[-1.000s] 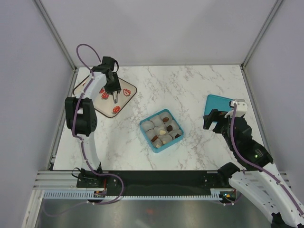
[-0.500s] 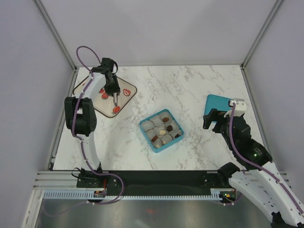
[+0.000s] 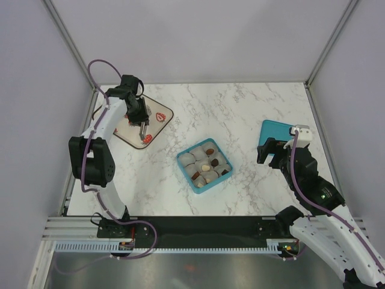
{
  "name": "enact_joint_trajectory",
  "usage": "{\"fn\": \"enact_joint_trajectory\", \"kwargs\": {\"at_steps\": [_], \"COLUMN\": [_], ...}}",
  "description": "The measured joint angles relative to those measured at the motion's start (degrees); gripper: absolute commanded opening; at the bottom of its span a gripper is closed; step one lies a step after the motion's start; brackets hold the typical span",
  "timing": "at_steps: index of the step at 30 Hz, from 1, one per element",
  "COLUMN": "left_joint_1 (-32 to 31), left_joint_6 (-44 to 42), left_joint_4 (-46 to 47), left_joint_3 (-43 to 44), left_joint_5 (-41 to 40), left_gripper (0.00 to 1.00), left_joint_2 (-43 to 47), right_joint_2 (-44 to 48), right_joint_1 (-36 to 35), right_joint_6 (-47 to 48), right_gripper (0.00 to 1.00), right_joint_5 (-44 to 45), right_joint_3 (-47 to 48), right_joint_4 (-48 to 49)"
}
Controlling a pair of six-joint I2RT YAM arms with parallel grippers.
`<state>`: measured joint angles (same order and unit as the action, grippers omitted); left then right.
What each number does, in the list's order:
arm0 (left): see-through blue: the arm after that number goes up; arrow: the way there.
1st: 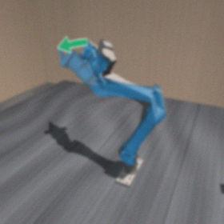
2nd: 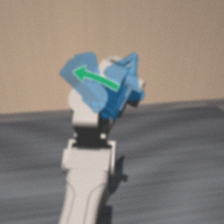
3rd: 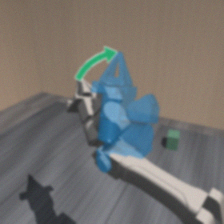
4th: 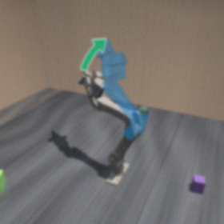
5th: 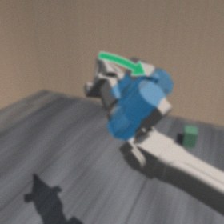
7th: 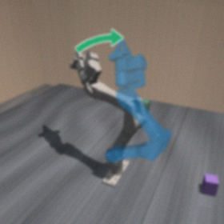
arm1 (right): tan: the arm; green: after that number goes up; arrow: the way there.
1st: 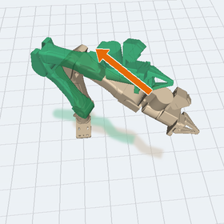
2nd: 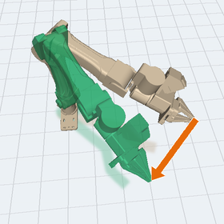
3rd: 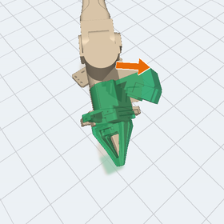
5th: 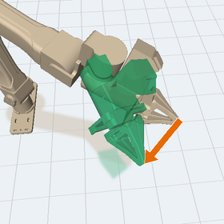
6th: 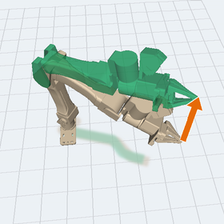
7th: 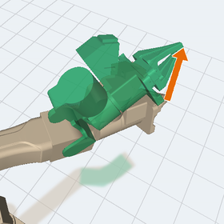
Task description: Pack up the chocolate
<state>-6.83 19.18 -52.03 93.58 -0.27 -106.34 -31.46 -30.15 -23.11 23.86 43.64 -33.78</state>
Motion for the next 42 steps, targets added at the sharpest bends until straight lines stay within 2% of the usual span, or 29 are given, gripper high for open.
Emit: {"fn": "enact_joint_trajectory", "kwargs": {"at_steps": [11,21,31,42], "left_joint_1": [-2.56,-17.55,-29.51,-33.73], "left_joint_6": [-2.82,-4.26,-2.45,-0.20], "left_joint_4": [-2.75,-5.68,-5.73,-4.90], "left_joint_3": [-4.72,-8.52,-11.19,-14.38], "left_joint_5": [4.66,7.15,5.99,4.15], "left_gripper": [0.31,0.29,0.29,0.30], "left_joint_2": [11.34,20.31,19.89,18.12], "right_joint_2": [-0.02,-0.02,0.02,0.52], "right_joint_1": [0.00,0.00,0.00,0.00], "right_joint_6": [0.02,-0.02,-0.07,-0.13], "right_gripper": [0.97,0.97,0.97,0.97], "right_joint_5": [-0.02,-0.04,-0.02,-0.02], "right_joint_3": [0.00,0.00,0.44,0.44], "right_joint_4": [0.22,0.33,0.31,-0.11]}}
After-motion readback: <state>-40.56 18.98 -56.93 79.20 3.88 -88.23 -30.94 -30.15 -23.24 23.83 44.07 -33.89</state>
